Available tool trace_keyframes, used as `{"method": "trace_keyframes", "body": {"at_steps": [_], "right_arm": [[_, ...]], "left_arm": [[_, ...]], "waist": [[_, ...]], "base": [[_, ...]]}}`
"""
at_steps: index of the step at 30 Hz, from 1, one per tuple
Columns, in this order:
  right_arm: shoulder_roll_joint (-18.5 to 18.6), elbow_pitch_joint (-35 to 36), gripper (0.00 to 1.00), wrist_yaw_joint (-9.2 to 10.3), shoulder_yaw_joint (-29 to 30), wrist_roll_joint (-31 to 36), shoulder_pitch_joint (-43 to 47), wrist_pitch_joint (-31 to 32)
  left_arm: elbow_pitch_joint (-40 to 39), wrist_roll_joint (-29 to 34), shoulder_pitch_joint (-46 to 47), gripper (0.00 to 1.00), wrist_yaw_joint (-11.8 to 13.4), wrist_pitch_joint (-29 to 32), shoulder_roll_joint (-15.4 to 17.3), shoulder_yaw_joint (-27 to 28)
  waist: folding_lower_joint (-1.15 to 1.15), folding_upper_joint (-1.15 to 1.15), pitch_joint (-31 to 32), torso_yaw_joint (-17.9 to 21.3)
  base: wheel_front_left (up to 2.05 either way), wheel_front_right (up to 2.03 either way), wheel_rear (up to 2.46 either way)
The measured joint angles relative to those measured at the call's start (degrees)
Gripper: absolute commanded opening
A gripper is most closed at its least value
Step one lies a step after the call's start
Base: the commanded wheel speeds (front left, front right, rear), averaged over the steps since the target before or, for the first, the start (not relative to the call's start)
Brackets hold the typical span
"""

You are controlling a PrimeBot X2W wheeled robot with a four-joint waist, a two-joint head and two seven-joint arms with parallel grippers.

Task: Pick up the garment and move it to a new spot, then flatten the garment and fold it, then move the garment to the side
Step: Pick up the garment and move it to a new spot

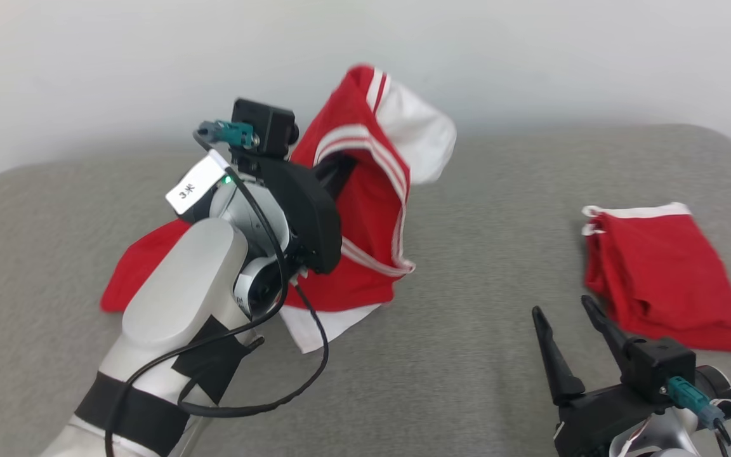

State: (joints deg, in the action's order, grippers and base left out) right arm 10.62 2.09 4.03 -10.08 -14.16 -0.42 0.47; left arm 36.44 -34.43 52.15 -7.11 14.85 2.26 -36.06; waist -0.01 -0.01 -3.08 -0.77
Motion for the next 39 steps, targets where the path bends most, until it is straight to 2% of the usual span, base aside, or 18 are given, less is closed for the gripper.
{"method": "trace_keyframes", "body": {"at_steps": [3,9,14,18,19,20,21,26,30,39], "right_arm": [[-0.31,0.2,1.0,-0.25,-0.91,0.0,0.07,-0.02],[-1.32,0.48,1.0,-0.88,-2.41,-0.04,-0.18,-0.07],[-2.37,0.45,1.0,-1.1,-3.7,-0.04,-1.2,-0.49],[-2.69,0.15,1.0,-1.51,-3.98,-0.04,-1.87,-0.6],[-2.93,-0.04,1.0,-1.51,-4.26,-0.05,-2.44,-0.75],[-3.19,-0.03,1.0,-1.52,-4.47,-0.04,-3.0,-0.96],[-3.42,-0.04,1.0,-1.53,-4.71,-0.04,-3.58,-1.01],[-3.63,-0.26,1.0,-1.58,-4.52,-0.08,-4.14,-1.57],[-3.63,-1.23,1.0,-1.51,-3.74,-0.42,-5.49,-2.2],[-3.41,-3.48,1.0,-1.51,-2.47,-0.66,-6.15,-3.39]], "left_arm": [[2.12,-0.44,-0.43,0.0,0.29,0.86,-0.19,-0.3],[6.14,-1.94,-0.38,0.0,2.96,1.51,-0.25,0.22],[8.29,-2.24,0.97,0.0,5.02,0.64,-0.29,1.32],[8.75,-2.33,3.78,0.0,5.59,-0.78,-0.37,1.62],[9.03,-2.33,4.35,0.21,5.59,-0.97,-0.42,1.6],[9.35,-2.3,4.71,0.48,5.7,-1.27,-0.44,1.54],[9.65,-2.23,4.83,1.0,5.97,-1.34,-0.43,1.42],[12.04,-1.85,5.44,1.0,6.0,-1.29,-0.43,-1.22],[12.69,-2.2,6.86,1.0,4.9,-1.26,-0.43,-3.76],[13.39,-4.01,8.31,1.0,3.57,-2.42,-0.45,-5.14]], "waist": [[0.0,0.0,0.88,2.31],[0.0,0.0,1.42,6.85],[0.01,0.0,0.67,10.31],[0.01,0.0,-0.88,12.32],[0.01,0.0,-1.36,12.75],[0.01,0.0,-1.83,13.15],[0.02,0.0,-2.31,13.53],[0.02,0.01,-4.97,14.93],[0.02,0.02,-6.81,15.2],[0.02,0.01,-7.03,11.8]], "base": [[0.0,0.0,0.0],[0.0,0.0,0.0],[0.0,0.0,0.0],[0.0,0.0,0.0],[0.0,0.0,0.0],[0.0,0.0,0.0],[0.0,0.0,0.0],[0.0,0.0,0.0],[0.0,0.0,0.0],[0.0,0.0,0.0]]}}
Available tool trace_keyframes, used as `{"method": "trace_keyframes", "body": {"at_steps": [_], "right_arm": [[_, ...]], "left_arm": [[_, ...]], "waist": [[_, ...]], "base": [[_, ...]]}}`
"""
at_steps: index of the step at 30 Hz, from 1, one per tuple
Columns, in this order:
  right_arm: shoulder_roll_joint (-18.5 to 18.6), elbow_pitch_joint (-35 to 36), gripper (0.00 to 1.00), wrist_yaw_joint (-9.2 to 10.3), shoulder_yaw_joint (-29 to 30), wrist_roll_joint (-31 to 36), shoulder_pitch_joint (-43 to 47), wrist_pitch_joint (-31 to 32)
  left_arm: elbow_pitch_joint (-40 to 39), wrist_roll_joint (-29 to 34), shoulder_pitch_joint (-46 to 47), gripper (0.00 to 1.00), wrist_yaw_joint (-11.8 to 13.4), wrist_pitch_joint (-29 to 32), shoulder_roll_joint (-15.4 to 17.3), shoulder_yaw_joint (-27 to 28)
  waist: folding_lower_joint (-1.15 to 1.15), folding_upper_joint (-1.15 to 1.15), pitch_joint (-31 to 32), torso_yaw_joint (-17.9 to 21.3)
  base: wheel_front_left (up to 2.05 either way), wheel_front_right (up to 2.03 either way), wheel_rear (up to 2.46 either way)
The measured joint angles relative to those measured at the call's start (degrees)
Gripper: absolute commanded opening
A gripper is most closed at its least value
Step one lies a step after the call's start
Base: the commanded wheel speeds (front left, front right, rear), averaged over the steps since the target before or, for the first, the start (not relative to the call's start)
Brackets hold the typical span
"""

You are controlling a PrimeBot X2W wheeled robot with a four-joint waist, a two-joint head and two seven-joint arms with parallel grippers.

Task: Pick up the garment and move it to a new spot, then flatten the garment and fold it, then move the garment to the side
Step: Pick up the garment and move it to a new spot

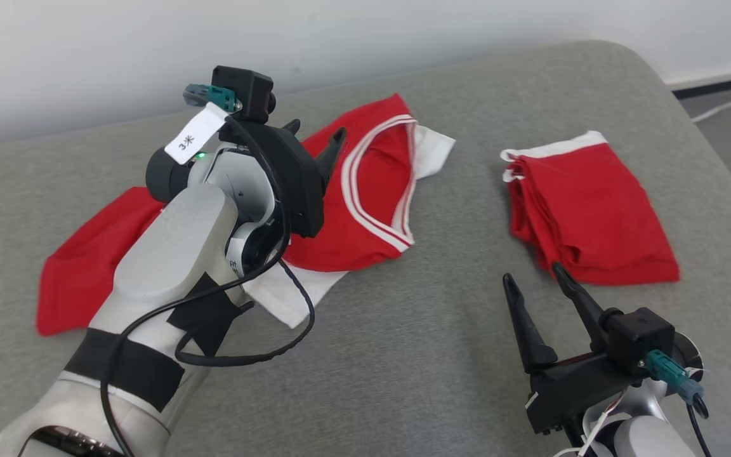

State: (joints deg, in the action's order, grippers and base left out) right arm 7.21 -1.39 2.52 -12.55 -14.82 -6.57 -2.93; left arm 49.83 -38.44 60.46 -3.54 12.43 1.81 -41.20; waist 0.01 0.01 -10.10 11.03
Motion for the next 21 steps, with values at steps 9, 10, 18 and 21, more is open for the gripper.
{"method": "trace_keyframes", "body": {"at_steps": [9,10,18,21], "right_arm": [[0.88,-1.15,1.0,0.02,1.2,-0.49,0.32,-1.03],[1.12,-1.29,1.0,0.07,1.44,-0.51,0.46,-1.13],[1.55,-1.7,1.0,0.51,2.0,-0.93,4.66,-1.63],[1.55,-1.64,1.0,0.58,1.97,-1.08,6.21,-1.63]], "left_arm": [[-0.1,-0.59,-1.04,1.0,-0.6,-5.89,0.07,1.43],[-0.59,-0.58,-1.83,1.0,-0.73,-6.49,0.15,1.35],[-4.36,-0.31,-10.99,1.0,-0.97,-11.38,3.67,0.98],[-7.56,0.31,-16.37,1.0,-0.92,-13.35,5.53,0.02]], "waist": [[0.0,0.0,2.14,-5.6],[0.0,0.0,2.47,-6.25],[-0.01,0.0,5.78,-11.13],[-0.01,-0.01,7.73,-12.98]], "base": [[0.0,0.0,0.0],[0.0,0.0,0.0],[0.0,0.0,0.0],[0.0,0.0,0.0]]}}
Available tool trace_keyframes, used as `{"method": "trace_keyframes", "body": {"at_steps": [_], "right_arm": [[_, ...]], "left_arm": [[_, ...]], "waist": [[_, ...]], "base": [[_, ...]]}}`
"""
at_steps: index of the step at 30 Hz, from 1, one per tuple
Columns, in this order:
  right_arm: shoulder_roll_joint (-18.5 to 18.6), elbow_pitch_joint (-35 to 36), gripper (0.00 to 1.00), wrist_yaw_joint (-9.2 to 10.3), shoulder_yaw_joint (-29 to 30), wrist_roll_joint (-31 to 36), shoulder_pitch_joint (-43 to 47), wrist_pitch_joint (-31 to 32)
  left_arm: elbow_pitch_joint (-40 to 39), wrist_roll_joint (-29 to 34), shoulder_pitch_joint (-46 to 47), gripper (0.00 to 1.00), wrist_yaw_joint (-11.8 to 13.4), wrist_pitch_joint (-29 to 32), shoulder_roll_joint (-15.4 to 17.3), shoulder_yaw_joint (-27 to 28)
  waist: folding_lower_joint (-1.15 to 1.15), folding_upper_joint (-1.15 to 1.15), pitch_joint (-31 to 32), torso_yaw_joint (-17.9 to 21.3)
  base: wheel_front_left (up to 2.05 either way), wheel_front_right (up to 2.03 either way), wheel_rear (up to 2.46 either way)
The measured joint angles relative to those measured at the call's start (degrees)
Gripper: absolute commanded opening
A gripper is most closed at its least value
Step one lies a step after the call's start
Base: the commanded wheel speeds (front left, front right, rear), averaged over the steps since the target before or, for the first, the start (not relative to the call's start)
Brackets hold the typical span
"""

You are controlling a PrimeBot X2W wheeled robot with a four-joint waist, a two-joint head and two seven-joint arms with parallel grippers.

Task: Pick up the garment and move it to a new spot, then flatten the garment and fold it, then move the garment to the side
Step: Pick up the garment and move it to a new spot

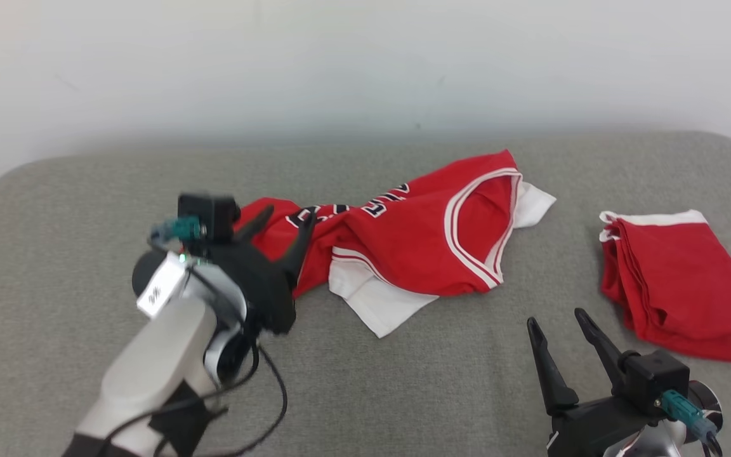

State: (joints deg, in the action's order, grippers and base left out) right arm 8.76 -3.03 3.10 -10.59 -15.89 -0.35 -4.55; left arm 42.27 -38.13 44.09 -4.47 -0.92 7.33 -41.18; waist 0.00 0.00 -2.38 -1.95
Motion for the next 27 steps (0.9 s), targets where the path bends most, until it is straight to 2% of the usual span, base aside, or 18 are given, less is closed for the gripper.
{"method": "trace_keyframes", "body": {"at_steps": [5,13,27], "right_arm": [[0.02,0.76,1.0,0.18,-0.07,-0.07,1.64,0.02],[-0.01,1.97,1.0,0.18,-0.88,-0.07,2.34,0.59],[-0.04,4.26,1.0,0.44,-1.65,-0.04,2.05,2.04]], "left_arm": [[-3.64,0.59,-6.26,1.0,0.0,-1.34,1.36,-1.79],[-7.37,1.74,-12.22,1.0,-0.08,-1.6,1.81,-5.41],[-8.02,4.58,-12.2,1.0,1.0,0.9,1.27,-8.57]], "waist": [[-0.01,0.0,2.24,-1.69],[-0.01,0.0,3.41,-2.54],[0.0,0.0,0.46,2.29]], "base": [[0.0,0.0,0.0],[0.0,0.0,0.0],[0.0,0.0,0.0]]}}
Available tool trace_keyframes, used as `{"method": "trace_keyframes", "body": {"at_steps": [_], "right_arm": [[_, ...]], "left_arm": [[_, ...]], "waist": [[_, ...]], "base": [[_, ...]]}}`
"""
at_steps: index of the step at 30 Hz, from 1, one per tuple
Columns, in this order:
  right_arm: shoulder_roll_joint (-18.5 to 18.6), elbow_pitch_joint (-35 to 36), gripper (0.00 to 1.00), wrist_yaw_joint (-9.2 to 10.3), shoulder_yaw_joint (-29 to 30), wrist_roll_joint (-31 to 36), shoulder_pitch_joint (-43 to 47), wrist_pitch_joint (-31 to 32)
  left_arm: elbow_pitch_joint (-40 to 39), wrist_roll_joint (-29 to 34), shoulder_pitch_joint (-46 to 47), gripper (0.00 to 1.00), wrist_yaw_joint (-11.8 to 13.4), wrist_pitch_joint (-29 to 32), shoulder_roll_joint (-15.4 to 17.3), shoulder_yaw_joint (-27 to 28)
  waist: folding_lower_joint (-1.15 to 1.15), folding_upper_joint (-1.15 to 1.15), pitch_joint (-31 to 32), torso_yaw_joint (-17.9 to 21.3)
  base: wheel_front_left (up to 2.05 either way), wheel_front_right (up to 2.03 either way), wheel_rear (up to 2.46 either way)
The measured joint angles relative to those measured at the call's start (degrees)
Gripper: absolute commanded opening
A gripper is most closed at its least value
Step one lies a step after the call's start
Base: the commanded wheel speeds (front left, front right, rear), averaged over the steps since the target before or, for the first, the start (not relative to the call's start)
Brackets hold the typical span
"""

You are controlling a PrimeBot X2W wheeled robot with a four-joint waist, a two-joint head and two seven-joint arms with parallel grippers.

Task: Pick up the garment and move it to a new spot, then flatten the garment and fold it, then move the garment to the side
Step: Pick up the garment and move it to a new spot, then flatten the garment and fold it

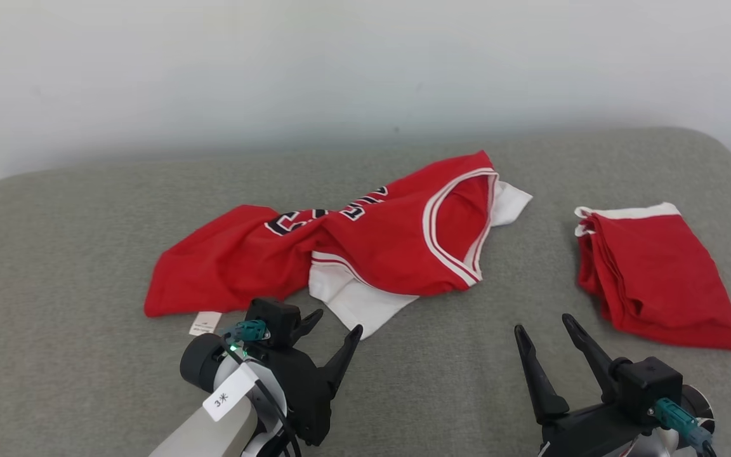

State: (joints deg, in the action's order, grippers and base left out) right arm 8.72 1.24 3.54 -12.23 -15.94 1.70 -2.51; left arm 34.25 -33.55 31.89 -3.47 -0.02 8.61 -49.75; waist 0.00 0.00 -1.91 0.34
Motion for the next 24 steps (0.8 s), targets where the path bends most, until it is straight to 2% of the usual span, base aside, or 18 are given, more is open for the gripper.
{"method": "trace_keyframes", "body": {"at_steps": [11,17,24], "right_arm": [[-0.2,1.04,1.0,-0.07,-0.47,0.0,-2.46,0.2],[0.03,1.18,1.0,-1.96,-1.65,-0.02,-4.55,0.52],[0.26,1.21,1.0,-2.54,-1.58,-0.01,-5.99,0.47]], "left_arm": [[0.71,0.59,2.68,1.0,1.63,1.59,0.4,0.6],[1.89,0.78,4.27,1.0,1.96,2.87,0.64,0.82],[3.32,1.58,5.89,1.0,2.19,4.54,0.62,0.21]], "waist": [[0.0,0.0,-4.73,5.1],[0.01,0.0,-8.48,7.74],[0.01,0.0,-11.96,9.46]], "base": [[0.0,0.0,0.0],[0.0,0.0,0.0],[0.0,0.0,0.0]]}}
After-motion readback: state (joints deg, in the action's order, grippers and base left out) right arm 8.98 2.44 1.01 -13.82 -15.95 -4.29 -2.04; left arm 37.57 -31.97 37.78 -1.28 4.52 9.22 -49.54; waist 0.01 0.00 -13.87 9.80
